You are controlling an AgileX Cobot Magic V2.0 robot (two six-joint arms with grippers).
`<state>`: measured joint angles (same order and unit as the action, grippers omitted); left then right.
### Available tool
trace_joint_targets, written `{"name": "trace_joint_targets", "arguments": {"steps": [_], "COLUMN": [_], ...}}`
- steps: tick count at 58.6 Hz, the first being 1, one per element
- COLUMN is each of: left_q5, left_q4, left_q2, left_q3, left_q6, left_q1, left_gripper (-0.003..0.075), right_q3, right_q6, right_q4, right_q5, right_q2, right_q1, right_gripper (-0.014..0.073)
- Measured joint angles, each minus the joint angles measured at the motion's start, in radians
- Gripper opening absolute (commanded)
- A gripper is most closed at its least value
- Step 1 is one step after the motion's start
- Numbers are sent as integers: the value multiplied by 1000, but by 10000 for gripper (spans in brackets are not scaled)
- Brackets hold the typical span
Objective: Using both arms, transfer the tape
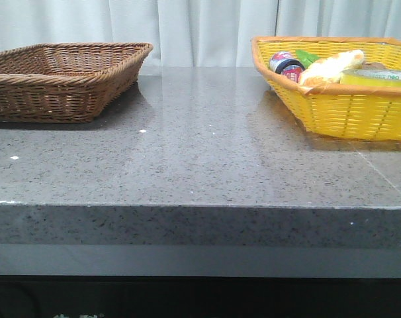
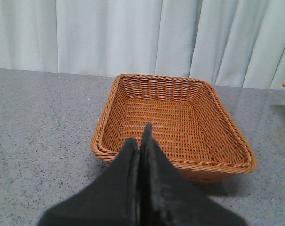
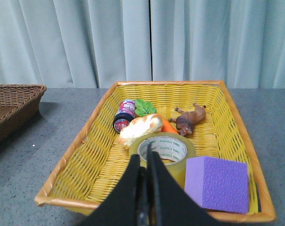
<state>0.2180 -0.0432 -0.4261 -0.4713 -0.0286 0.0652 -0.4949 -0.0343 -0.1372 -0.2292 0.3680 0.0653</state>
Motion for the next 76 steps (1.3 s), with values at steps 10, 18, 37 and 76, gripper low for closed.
{"name": "trace_joint_targets", "arguments": {"steps": [10, 18, 37, 76], "left_q5": [-53, -73, -75, -70], "left_q4": [0, 0, 0, 0], "left_q2": [-78, -86, -86, -86], "left_q3": [-34, -34, -34, -34], "left_q6": [0, 0, 0, 0], "left_q1": [0, 0, 0, 0], "left_gripper": [-20, -18, 473, 586], "right_q3": [-42, -44, -44, -44], "right_q6": [0, 0, 0, 0], "right_q4": [0, 0, 0, 0], "right_q5": [30, 51, 57, 57], "right_q2": [85, 91, 91, 91], "right_q1": [0, 0, 0, 0], "right_gripper": [-58, -28, 408, 528]}}
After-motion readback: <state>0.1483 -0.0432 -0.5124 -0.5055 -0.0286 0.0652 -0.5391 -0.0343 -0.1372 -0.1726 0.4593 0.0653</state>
